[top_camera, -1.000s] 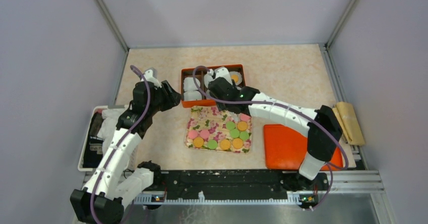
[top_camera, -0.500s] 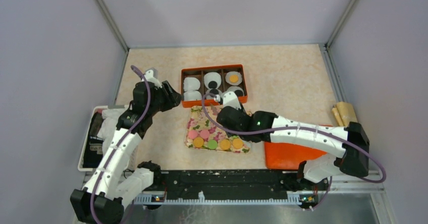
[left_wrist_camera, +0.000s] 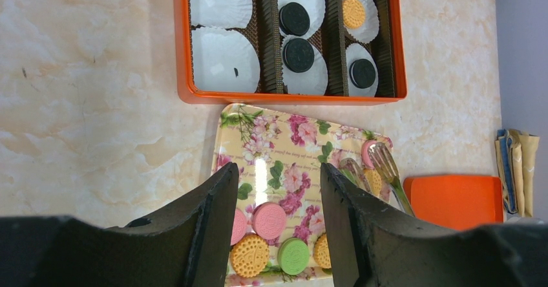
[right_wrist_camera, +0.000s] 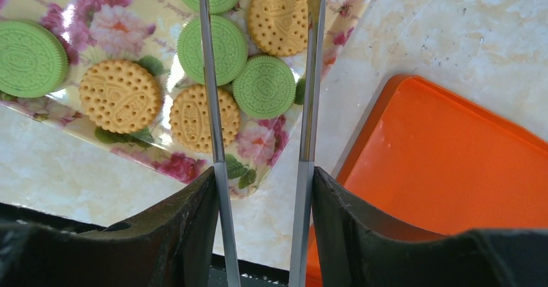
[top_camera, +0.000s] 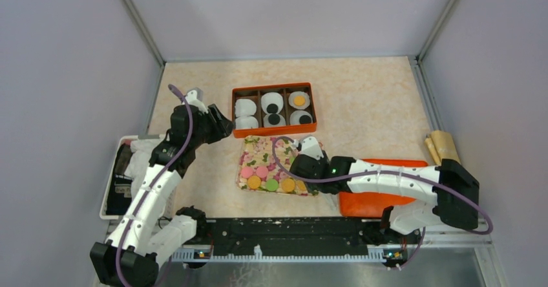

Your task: Pack the cookies

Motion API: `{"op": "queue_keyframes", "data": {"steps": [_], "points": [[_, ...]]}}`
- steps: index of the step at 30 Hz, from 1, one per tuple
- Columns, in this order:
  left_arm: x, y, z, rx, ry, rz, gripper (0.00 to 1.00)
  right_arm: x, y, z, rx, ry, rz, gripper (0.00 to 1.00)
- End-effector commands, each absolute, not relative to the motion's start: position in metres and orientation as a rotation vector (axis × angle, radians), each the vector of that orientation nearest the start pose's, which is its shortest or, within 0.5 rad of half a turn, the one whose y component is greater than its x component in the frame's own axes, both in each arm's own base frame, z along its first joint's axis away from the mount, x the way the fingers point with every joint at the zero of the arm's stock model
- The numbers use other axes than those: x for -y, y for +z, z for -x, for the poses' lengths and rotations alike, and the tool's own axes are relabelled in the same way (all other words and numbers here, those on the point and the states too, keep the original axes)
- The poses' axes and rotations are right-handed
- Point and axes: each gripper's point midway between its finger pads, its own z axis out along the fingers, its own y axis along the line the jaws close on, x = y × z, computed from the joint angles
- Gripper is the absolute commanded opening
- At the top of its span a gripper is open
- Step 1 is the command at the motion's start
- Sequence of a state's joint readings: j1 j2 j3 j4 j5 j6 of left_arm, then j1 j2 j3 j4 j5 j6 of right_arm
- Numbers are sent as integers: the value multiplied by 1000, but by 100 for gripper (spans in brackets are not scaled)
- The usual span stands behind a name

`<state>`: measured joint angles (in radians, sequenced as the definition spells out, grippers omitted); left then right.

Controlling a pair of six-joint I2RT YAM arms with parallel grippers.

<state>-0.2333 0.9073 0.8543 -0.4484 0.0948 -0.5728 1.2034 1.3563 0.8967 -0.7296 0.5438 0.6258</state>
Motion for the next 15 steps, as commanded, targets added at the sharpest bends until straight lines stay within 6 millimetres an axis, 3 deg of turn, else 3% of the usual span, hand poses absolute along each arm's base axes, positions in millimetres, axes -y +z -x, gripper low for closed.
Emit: {"op": "queue_keyframes", "data": {"steps": [1,7,15], "points": [[109,223,-286,-2082,-601,296,56,-241,102,-161,-2392,113,498,50],[109,226,-284,-2079,-607,296,56,-247,115,-157,-2385,179,513,50],[107,226,-281,-2074,-603,299,56,-243,99,-146,-2444,169,539,51]]}}
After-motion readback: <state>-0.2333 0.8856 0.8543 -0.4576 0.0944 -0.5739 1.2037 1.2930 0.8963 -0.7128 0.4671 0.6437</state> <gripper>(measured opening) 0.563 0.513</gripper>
